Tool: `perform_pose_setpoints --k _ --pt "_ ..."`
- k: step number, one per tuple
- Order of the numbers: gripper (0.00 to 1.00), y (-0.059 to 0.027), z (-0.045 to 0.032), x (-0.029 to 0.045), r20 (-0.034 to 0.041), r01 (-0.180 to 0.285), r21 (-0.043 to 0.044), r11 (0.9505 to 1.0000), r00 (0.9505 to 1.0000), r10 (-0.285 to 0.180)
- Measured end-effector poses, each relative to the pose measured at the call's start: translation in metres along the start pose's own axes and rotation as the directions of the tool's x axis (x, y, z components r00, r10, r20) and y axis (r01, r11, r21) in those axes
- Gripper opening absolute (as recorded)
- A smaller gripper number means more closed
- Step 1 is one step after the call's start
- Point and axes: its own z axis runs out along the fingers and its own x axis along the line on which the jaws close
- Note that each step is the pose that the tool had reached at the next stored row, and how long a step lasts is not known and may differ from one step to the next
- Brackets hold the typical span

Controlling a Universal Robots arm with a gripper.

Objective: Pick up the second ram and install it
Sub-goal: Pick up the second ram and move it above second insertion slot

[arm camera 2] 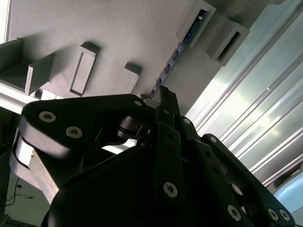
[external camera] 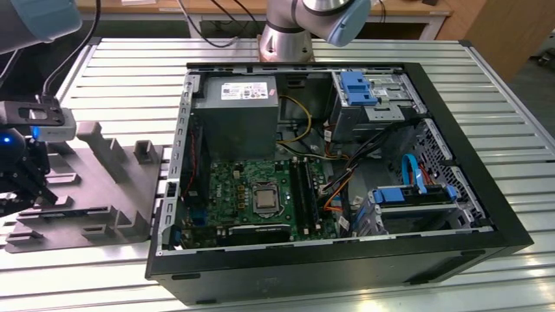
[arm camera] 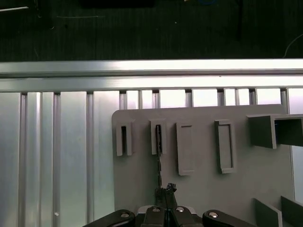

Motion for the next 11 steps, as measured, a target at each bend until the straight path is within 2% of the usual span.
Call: perform_pose_setpoints --k 11 --pt "0.10 -0.0005 0.0117 0.0005 -0.0001 0.003 -0.0001 1.0000 1.0000 -0.003"
